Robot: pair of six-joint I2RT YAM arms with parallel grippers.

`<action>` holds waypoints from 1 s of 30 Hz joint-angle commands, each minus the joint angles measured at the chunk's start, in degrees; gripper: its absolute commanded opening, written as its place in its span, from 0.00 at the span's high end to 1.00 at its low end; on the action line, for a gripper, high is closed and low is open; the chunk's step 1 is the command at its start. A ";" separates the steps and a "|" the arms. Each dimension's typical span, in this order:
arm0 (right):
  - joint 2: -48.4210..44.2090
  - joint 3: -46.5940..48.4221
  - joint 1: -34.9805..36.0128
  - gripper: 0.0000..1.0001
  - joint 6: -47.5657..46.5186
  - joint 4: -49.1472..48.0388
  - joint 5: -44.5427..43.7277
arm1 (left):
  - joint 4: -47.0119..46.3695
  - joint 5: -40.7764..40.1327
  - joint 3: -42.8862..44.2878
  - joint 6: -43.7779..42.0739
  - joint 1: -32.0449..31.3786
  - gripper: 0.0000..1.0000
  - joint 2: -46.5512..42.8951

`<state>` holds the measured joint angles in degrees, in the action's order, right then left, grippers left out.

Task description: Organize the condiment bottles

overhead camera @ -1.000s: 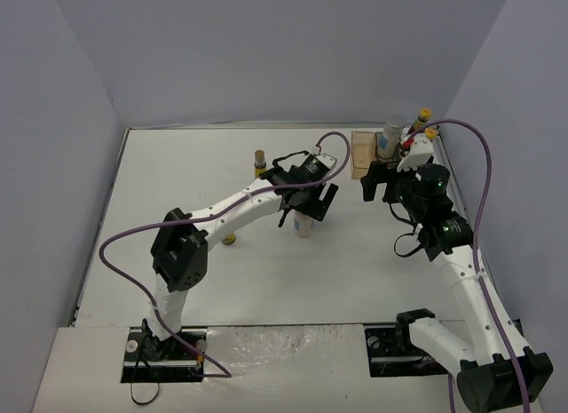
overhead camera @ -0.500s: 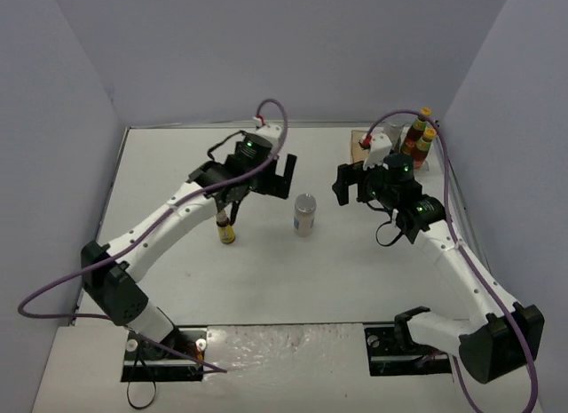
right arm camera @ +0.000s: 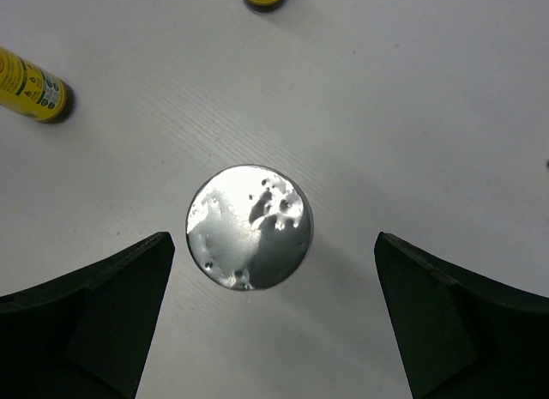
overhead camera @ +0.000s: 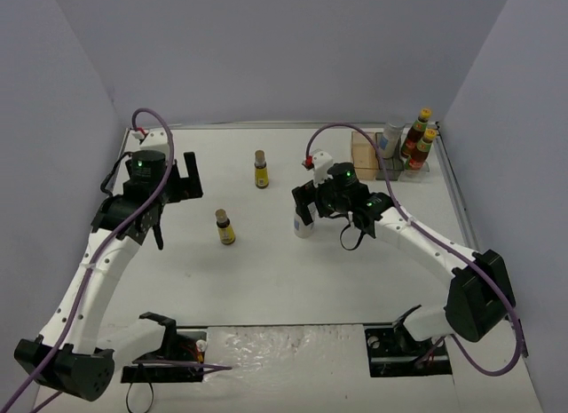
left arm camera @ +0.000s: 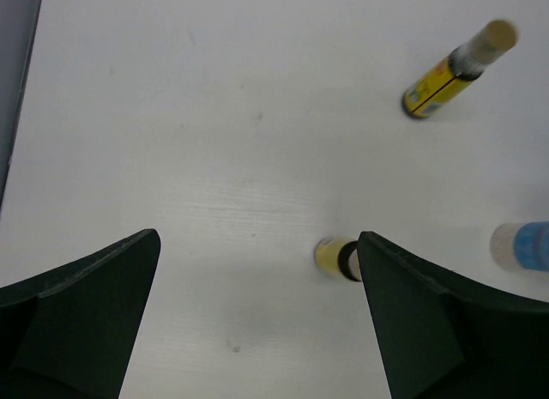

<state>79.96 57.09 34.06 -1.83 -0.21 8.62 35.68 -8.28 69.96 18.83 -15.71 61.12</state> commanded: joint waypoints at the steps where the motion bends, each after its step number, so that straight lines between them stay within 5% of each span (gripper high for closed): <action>1: 3.31 3.00 1.84 0.00 -1.38 -5.44 -3.68 | -2.06 -6.09 -7.01 -3.17 1.71 0.03 -4.55; 10: 5.63 1.56 2.41 0.10 -2.03 -6.72 -1.97 | -10.13 -7.45 -19.46 -2.80 1.83 0.03 -9.39; 22: 4.31 1.85 -1.27 0.91 -2.62 -7.00 -2.34 | -12.66 -6.63 -20.73 -3.35 1.83 0.03 -10.94; 25: 2.33 4.76 -4.94 1.00 -2.39 -7.00 -1.06 | -12.91 -6.32 -20.82 -3.45 1.83 0.03 -11.21; 30: 0.01 11.21 -10.89 1.00 -2.99 -6.06 -1.65 | -12.83 -6.91 -20.91 -3.62 1.91 0.03 -11.98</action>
<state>85.52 59.29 27.61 -3.98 -1.71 7.88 26.48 -14.44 48.10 16.30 -14.06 50.55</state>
